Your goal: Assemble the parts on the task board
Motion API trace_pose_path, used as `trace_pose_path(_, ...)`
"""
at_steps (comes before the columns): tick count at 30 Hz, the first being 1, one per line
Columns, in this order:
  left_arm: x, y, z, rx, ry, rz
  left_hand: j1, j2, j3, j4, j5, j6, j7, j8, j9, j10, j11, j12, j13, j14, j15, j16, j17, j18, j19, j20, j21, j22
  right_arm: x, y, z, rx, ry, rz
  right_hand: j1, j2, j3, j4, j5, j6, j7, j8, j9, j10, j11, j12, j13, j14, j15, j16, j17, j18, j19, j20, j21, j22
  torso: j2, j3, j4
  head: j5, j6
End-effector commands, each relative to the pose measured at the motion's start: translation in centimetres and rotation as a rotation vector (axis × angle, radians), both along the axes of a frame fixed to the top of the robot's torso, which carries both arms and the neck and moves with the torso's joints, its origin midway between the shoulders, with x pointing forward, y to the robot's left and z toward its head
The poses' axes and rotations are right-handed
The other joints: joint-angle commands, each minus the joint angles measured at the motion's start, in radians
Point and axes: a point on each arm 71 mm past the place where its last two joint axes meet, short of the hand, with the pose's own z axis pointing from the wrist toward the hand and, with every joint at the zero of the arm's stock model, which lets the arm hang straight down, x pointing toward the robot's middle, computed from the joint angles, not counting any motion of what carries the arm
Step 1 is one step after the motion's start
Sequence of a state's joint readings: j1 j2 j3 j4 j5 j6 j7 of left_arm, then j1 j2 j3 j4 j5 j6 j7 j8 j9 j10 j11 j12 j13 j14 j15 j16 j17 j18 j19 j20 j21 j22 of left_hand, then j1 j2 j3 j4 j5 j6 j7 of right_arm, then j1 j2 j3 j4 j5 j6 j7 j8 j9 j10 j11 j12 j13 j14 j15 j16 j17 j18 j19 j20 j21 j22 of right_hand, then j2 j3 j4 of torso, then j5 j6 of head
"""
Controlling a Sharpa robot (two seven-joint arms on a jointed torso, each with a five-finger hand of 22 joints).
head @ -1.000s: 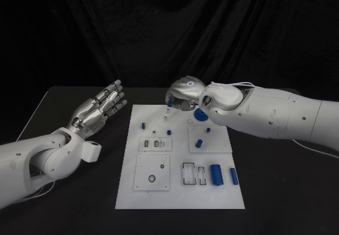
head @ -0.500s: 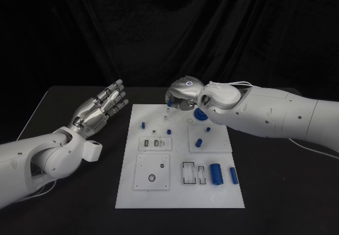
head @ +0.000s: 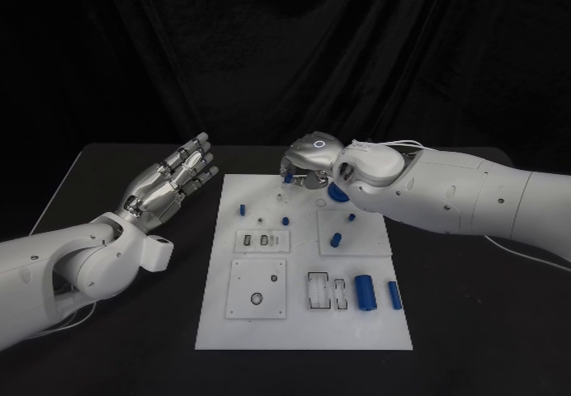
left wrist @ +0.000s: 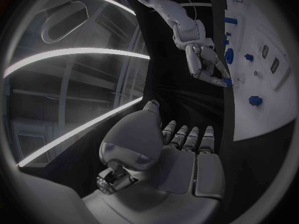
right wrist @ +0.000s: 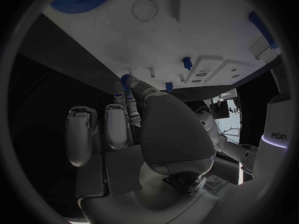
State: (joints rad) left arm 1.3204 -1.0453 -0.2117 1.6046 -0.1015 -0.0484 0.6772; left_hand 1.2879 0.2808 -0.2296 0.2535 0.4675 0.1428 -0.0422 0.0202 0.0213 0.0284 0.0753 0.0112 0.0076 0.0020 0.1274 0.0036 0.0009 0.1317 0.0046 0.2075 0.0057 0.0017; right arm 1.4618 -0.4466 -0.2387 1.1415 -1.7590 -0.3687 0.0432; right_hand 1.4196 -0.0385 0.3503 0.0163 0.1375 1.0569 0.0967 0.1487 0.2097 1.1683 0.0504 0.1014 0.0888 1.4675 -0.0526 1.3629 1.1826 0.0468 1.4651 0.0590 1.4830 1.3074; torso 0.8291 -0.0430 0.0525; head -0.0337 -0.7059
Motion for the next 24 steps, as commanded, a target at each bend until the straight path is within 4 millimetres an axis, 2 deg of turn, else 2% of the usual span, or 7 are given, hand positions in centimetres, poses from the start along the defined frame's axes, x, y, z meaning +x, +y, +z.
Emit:
trace_pose_path(1, -0.37, 0.04, 1.13, -0.081, -0.134, -0.016, 0.007, 0.001, 0.001, -0.008, 0.005, -0.002, 0.008, 0.003, 0.002, 0.000, 0.007, -0.003, 0.000, -0.002, 0.009, -0.004, -0.001, 0.019, -0.001, 0.008, -0.002, 0.002, 0.03, 0.04, -0.25, -0.002, 0.005, -0.008, -0.006, -0.001, 0.002, 0.006, 0.000, -0.007, -0.001, -0.003, -0.001, 0.000, 0.005, -0.003, -0.001, 0.031, 0.006, -0.006, -0.001, -0.009, 0.019, 0.003, -0.002, 0.128, 0.000, -0.0002, 0.0001, 0.000, 0.001)
trace_pose_path(8, -0.34, 0.04, 1.12, -0.081, -0.133, -0.017, 0.007, 0.001, 0.001, -0.008, 0.005, -0.002, 0.009, 0.003, 0.001, 0.000, 0.007, -0.003, 0.000, -0.002, 0.009, -0.004, -0.001, 0.019, -0.001, 0.009, -0.002, 0.002, -0.03, 0.20, -0.29, 0.009, -0.004, 0.000, -0.010, 0.000, 0.001, 0.010, -0.002, -0.008, -0.001, -0.005, 0.000, 0.001, 0.006, -0.006, -0.001, 0.030, 0.008, -0.006, -0.001, -0.008, 0.019, 0.004, -0.003, 0.127, 0.001, -0.0001, 0.0016, -0.002, -0.002)
trace_pose_path(24, -0.27, -0.05, 1.06, -0.081, -0.127, -0.024, 0.008, 0.003, 0.003, -0.010, 0.007, 0.000, 0.013, 0.003, 0.002, -0.001, 0.008, -0.003, 0.000, -0.002, 0.011, -0.004, -0.001, 0.019, 0.000, 0.011, -0.001, 0.002, 0.08, 0.94, -0.41, 0.005, -0.002, 0.005, -0.014, 0.000, 0.000, 0.016, -0.009, -0.013, 0.001, -0.010, 0.002, 0.000, 0.007, -0.014, -0.001, 0.028, 0.009, -0.008, -0.004, -0.008, 0.017, 0.007, -0.005, 0.126, 0.000, -0.0001, -0.0002, 0.000, -0.003)
